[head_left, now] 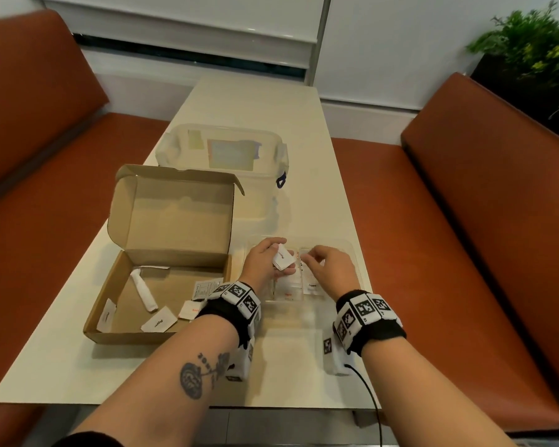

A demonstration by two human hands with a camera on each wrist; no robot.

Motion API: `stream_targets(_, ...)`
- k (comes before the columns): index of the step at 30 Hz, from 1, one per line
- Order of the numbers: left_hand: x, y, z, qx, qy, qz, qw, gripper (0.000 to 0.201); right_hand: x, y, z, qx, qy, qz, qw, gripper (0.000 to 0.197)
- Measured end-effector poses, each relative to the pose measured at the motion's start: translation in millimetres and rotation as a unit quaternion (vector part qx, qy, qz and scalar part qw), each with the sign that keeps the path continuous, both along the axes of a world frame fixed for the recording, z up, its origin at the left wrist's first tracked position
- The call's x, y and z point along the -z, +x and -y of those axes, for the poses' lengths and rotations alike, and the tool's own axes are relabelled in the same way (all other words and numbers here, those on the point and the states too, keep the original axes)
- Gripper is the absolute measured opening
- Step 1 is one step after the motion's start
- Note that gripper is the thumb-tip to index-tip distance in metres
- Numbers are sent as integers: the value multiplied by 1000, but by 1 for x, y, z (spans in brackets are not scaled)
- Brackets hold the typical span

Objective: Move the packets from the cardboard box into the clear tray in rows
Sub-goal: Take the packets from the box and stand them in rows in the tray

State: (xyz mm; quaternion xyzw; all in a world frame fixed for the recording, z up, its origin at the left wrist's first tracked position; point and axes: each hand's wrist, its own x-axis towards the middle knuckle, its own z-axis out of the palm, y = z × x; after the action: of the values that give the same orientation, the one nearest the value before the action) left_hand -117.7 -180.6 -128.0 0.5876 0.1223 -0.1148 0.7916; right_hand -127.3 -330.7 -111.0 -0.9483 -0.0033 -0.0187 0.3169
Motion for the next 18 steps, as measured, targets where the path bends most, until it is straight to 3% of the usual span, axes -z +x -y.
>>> stream_targets(2,-4,-1,1,7,-5,-6,1000,29,-4,0,-9,0,108,-22,994,22)
stream_targets(7,-10,-2,0,37,87,62,994,28,-5,2,-15,21,206,-51,977,19)
stream_targets(11,-16,-1,-1,26,36,42,998,28,-4,4,-9,73,299,-41,950,21)
stream_targets(18,-24,6,5,47,42,56,996,43,-4,5,-7,125,356,-41,925,22)
